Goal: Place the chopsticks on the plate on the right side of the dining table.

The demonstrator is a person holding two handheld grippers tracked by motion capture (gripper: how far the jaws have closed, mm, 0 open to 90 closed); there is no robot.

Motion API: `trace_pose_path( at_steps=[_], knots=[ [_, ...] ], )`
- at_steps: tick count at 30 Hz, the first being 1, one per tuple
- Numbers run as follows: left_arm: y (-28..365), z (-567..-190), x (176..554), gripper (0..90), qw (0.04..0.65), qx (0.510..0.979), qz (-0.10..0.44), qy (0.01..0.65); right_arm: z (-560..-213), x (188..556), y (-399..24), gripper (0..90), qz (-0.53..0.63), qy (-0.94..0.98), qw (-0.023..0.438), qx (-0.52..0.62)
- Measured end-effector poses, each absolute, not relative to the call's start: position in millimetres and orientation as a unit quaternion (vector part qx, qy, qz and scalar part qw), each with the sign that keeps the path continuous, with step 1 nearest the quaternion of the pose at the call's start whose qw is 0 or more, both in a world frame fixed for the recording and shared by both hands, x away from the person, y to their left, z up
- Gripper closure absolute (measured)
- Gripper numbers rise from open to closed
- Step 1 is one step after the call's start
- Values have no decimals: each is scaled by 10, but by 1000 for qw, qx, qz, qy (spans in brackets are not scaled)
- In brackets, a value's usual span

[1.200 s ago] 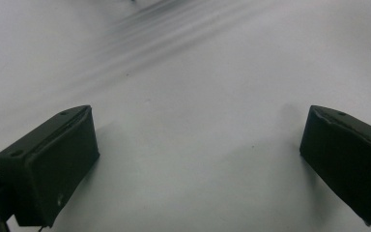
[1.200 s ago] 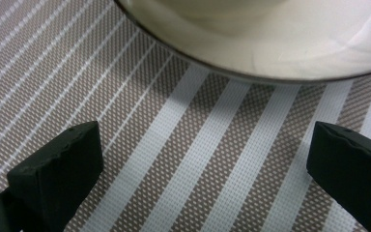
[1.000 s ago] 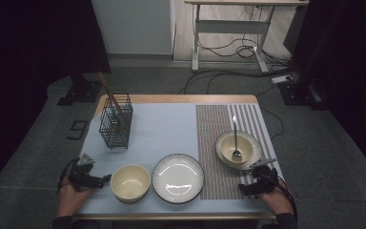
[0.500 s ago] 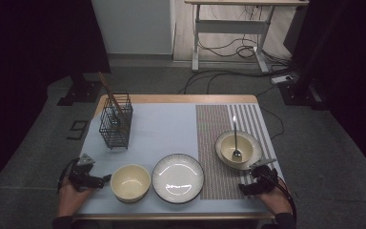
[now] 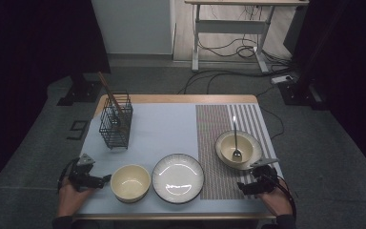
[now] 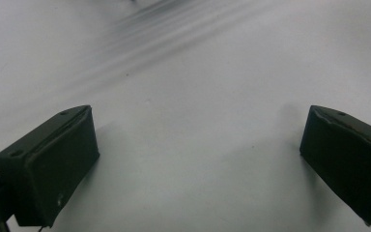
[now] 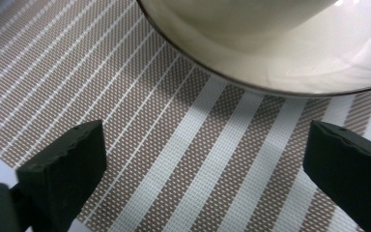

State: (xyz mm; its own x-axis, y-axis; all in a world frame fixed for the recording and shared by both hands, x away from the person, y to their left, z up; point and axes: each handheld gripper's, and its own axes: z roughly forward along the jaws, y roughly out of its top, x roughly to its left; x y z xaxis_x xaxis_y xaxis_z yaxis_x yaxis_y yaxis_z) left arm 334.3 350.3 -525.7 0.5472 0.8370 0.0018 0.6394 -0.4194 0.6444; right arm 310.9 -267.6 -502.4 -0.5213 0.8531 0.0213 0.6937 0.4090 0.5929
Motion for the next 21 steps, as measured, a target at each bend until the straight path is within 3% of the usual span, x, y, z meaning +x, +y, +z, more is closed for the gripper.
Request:
trace_pose_path(
  at_steps=[13,18,21],
  knots=[
    [3502,-5258,3342,0,301,826,164,447,-4673,2991,-2653,241,345,800,171,460],
    [3502,-5258,3342,0,301,826,164,447,-4586,3006,-2561,241,346,802,185,450],
    [3502,-5258,3342,0,301,826,165,447,-4531,3033,-2518,180,353,802,178,448]
  ],
)
